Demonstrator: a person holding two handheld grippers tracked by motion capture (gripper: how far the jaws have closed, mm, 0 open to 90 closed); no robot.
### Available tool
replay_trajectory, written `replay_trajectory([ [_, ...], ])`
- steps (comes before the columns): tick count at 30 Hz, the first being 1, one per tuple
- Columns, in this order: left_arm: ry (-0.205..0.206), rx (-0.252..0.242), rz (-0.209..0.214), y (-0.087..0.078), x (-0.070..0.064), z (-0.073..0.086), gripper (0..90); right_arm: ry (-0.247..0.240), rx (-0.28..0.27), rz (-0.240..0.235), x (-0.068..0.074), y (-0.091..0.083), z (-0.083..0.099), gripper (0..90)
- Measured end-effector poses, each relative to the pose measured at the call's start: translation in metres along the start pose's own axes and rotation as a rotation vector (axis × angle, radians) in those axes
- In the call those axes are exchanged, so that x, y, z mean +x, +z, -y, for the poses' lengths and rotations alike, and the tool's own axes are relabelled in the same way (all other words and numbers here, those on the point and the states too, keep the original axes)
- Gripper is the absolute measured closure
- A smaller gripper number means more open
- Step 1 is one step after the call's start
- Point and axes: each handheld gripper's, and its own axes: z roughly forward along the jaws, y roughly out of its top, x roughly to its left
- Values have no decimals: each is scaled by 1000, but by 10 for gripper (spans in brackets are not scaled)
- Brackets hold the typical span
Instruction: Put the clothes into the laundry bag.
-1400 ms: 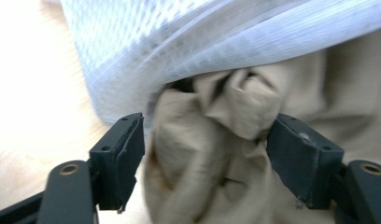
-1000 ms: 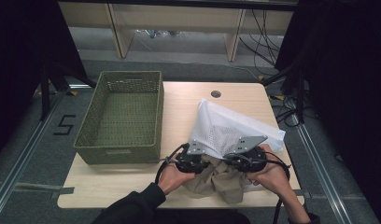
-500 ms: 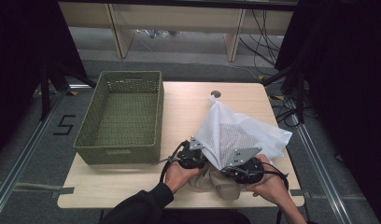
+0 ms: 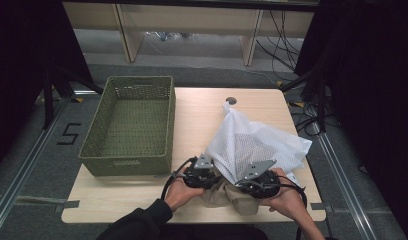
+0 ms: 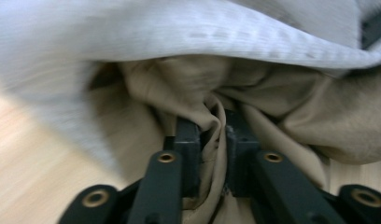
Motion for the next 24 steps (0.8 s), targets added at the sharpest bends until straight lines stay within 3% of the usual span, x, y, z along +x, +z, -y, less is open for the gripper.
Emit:
replay_trajectory([
  [3, 17, 0, 24, 11, -13, 0, 804, -5, 6, 9, -4, 2, 3, 892],
  [4, 23, 7, 21, 11, -15, -1, 799, 26, 18, 11, -3, 1, 5, 891],
  [5, 20, 16, 27, 9, -14, -2, 782, 9, 16, 7, -6, 2, 6, 891],
  [8, -3, 19, 20, 1, -10, -2, 616, 25, 23, 1, -8, 3, 9, 891],
  [10, -43, 9, 3, -18, 1, -1, 540, 20, 22, 17, -8, 4, 9, 891],
  [11, -32, 13, -22, -27, 6, -1, 509, 24, 24, 12, -7, 5, 9, 891],
  [12, -32, 13, -22, -27, 6, -1, 479, 23, 29, 16, -7, 5, 9, 891],
  [13, -103, -29, -64, -40, 15, 0, 459, 2, 36, 18, -9, 4, 8, 891],
  [15, -107, -35, -108, -46, 27, -1, 451, 12, 33, 14, -9, 6, 9, 890],
  [19, -106, -31, -127, -37, 35, 0, 437, 31, 43, 14, -7, 6, 8, 890],
  [21, -54, 20, -139, -18, 36, -1, 475, 1, 32, 20, -9, 6, 8, 890],
  [22, -54, 20, -139, -18, 36, -1, 479, 21, 36, 23, -8, 5, 8, 889],
  [23, -9, 50, -134, -6, 35, -2, 488, 17, 29, 21, -9, 5, 8, 890],
  [24, 3, 48, -127, 0, 35, -3, 524, 17, 29, 20, -9, 5, 8, 890],
])
